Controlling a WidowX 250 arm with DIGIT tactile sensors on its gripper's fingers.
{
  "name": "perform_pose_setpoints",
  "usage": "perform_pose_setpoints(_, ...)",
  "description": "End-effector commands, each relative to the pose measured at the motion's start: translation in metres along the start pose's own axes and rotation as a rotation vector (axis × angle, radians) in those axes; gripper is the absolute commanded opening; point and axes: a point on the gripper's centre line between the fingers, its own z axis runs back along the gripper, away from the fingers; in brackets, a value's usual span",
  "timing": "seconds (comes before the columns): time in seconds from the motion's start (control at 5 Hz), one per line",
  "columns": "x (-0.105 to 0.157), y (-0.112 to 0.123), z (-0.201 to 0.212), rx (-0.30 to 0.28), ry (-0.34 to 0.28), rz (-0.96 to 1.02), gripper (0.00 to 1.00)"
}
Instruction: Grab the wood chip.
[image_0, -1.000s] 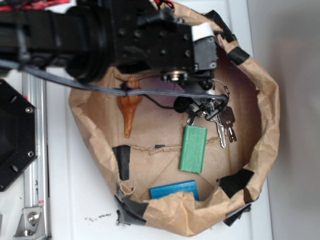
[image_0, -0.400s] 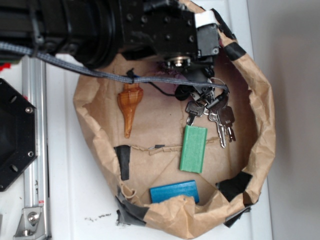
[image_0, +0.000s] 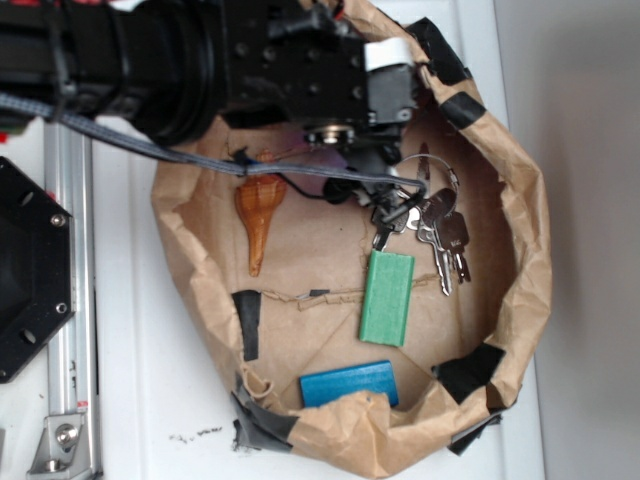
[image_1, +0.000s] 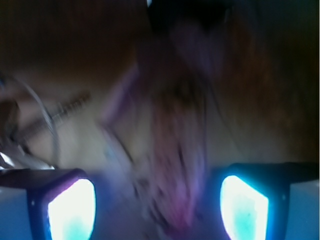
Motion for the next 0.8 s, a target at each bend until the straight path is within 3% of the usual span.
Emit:
perform_pose_setpoints(0.0, 0.019, 0.014, 0.001, -0.030, -0.029, 0.007, 1.00)
perform_pose_setpoints(0.2, 0.019, 0.008, -0.015, -0.014, 0.004, -0.016, 1.00)
perform_pose_setpoints(0.4, 0.015, 0.001, -0.033, 0.005, 0.036, -0.009, 0.00)
perform_pose_setpoints(0.6, 0.016, -0.002, -0.033, 0.011, 0.031, -0.020, 0.00)
